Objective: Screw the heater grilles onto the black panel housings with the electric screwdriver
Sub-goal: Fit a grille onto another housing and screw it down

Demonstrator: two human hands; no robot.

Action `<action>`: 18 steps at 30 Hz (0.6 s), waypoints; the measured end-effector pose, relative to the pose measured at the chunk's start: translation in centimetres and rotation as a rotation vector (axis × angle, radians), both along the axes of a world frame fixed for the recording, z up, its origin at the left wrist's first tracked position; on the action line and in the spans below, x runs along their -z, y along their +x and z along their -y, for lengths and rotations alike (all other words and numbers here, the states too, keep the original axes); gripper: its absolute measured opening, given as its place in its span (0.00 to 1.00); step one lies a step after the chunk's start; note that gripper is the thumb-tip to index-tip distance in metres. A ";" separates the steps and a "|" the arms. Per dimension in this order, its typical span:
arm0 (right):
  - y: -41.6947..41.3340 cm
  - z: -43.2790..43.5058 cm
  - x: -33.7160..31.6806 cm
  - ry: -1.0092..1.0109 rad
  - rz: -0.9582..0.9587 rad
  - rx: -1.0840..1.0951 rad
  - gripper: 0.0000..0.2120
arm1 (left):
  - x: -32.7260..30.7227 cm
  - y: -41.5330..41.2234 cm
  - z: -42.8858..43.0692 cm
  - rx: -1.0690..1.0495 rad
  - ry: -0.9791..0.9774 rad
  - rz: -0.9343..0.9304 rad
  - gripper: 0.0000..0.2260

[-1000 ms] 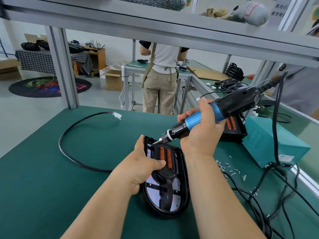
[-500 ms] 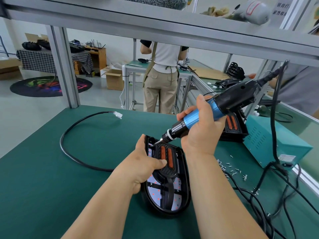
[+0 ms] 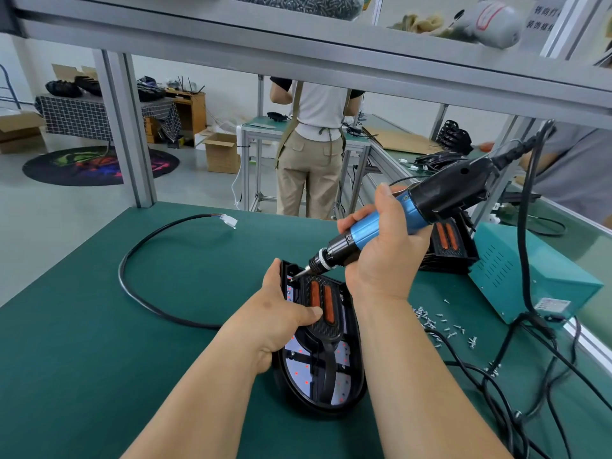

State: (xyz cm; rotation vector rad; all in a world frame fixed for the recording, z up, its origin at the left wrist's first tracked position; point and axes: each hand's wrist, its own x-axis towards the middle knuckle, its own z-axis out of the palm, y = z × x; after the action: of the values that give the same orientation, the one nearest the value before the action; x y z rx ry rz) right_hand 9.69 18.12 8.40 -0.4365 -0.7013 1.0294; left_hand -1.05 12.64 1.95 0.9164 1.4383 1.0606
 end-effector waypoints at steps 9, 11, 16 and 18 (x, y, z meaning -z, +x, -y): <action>0.1 -0.1 0.2 -0.006 -0.008 0.028 0.10 | -0.3 0.2 0.2 0.007 0.030 -0.022 0.46; 0.3 -0.2 0.2 -0.022 -0.028 0.025 0.09 | -0.2 0.2 0.2 0.010 0.032 -0.032 0.46; 0.3 -0.2 0.3 -0.020 -0.031 0.016 0.09 | -0.1 0.1 0.1 0.020 0.027 -0.037 0.46; 0.3 -0.1 0.4 -0.014 -0.020 0.018 0.08 | -0.1 0.1 0.0 0.027 0.028 -0.044 0.46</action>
State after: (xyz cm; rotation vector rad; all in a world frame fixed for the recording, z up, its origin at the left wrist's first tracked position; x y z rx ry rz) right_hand 9.98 18.24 8.05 -0.4434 -0.6712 1.0211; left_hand -0.94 12.60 2.04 0.9814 1.4466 1.0488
